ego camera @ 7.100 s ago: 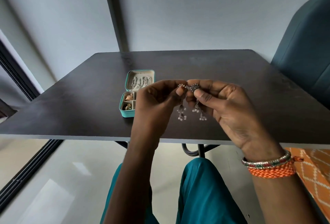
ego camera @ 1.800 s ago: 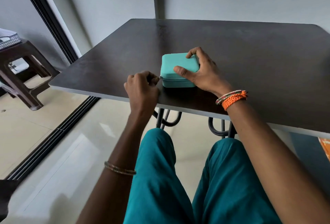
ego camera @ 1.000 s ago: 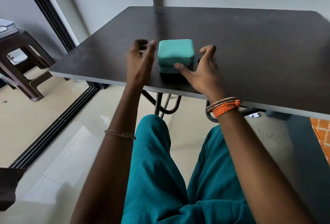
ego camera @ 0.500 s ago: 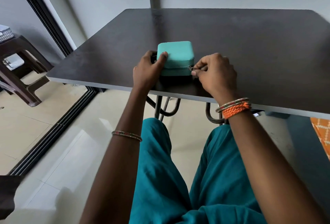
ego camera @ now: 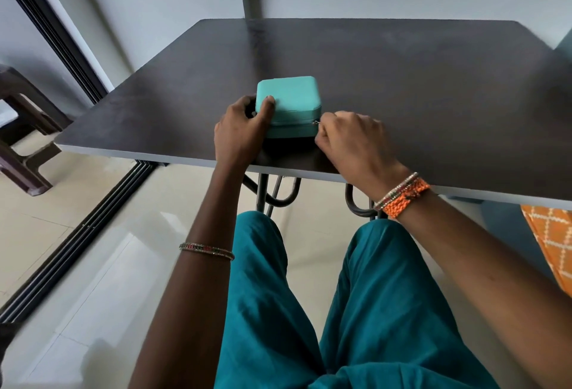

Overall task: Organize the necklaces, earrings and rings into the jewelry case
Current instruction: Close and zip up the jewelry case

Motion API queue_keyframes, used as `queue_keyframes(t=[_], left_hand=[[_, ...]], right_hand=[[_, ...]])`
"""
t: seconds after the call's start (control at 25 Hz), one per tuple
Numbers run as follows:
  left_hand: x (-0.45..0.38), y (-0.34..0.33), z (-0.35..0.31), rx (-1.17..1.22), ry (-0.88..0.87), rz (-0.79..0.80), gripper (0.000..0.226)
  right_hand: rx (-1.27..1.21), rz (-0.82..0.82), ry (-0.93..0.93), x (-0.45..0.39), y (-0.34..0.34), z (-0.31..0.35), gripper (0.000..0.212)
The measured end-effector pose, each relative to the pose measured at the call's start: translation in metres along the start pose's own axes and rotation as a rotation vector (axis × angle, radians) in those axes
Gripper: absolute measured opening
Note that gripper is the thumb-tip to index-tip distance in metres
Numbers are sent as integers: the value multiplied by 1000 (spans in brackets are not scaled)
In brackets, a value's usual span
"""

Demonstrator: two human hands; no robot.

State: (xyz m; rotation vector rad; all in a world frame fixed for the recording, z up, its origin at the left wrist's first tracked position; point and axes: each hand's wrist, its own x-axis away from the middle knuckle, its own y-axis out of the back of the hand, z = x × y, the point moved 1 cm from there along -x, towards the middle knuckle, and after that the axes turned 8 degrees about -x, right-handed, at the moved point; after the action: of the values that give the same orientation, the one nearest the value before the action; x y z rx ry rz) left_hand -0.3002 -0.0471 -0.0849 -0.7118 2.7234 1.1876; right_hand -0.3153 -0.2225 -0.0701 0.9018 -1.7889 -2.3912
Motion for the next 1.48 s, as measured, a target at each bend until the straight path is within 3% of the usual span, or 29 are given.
queue_keyframes(t=[0.16, 0.32, 0.6, 0.92, 1.04, 1.2, 1.28, 1.36, 1.48], left_hand=[[0, 0, 1, 0, -29, 18, 47], [-3, -1, 3, 39, -20, 31, 50], [-9, -4, 13, 111, -60, 61, 53], [-2, -1, -3, -33, -96, 72, 37], [4, -1, -3, -5, -67, 57, 38], [5, 2, 0, 107, 3, 54, 43], [0, 2, 2, 172, 66, 123, 53], [-2, 2, 4, 265, 91, 193, 58], [-18, 2, -4, 426, 107, 251, 34]], right_hand=[[-41, -25, -173, -6, 4, -16, 30], [-261, -86, -252, -55, -13, -44, 26], [-563, -130, -150, -99, -30, -54, 13], [-875, 88, -165, -117, -50, -61, 20], [-952, 39, -364, -112, -50, -66, 24], [-1369, -102, -737, -53, -29, -47, 20], [-1528, -21, -730, -23, -18, -27, 19], [-1508, 69, -594, -8, -19, -8, 37], [-1396, 44, -531, -33, -29, -1, 44]])
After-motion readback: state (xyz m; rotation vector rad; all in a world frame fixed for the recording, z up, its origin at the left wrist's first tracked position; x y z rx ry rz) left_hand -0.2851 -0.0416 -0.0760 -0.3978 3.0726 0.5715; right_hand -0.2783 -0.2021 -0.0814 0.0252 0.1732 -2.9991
